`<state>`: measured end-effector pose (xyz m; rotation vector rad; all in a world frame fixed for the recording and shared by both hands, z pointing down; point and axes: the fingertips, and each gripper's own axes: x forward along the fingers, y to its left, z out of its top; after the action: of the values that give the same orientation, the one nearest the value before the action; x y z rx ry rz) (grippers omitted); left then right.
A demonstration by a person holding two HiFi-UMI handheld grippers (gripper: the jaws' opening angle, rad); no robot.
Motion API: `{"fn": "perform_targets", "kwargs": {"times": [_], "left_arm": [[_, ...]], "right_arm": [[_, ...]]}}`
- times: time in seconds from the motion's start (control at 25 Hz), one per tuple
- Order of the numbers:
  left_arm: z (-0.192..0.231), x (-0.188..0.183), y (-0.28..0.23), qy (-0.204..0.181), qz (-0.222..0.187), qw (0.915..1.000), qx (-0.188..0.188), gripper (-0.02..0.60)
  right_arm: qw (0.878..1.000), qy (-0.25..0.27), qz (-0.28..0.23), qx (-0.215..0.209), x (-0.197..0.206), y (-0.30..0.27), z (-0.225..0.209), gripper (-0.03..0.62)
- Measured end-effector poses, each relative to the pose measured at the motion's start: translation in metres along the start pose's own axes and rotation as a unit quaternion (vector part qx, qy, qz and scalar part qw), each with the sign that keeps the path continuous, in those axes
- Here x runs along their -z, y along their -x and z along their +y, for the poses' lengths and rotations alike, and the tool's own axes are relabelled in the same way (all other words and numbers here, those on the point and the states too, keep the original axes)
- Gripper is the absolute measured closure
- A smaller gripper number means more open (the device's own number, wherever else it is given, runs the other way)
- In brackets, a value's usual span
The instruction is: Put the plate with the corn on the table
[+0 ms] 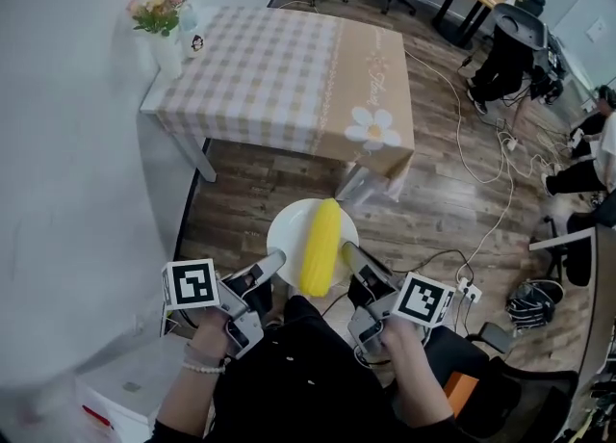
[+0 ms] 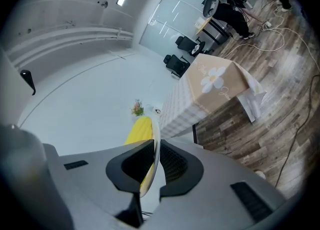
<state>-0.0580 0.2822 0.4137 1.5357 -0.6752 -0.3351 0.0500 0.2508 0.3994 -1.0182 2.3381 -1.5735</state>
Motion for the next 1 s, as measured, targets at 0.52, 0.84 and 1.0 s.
{"fn": "perform_targets", "kwargs": {"times": [0.52, 0.84, 1.0], "left_arm": [[-0.008, -0.038, -0.052, 0.011, -0.024, 0.9997, 0.002, 0.563], [-0.014, -0.049, -0.081, 0.016, -0.028, 0.9995, 0.005, 0.563], [-0.017, -0.052, -0.094, 0.01, -0.024, 0.9996, 0.004, 0.563]], "right_arm": [[1.0, -0.002, 0.021, -0.023, -0.062, -0.026, -0.021, 0.533], [0.999, 0.003, 0.018, -0.028, -0.093, -0.028, -0.032, 0.533], [0.999, 0.002, 0.015, -0.028, -0.104, -0.028, -0.038, 0.533]]}}
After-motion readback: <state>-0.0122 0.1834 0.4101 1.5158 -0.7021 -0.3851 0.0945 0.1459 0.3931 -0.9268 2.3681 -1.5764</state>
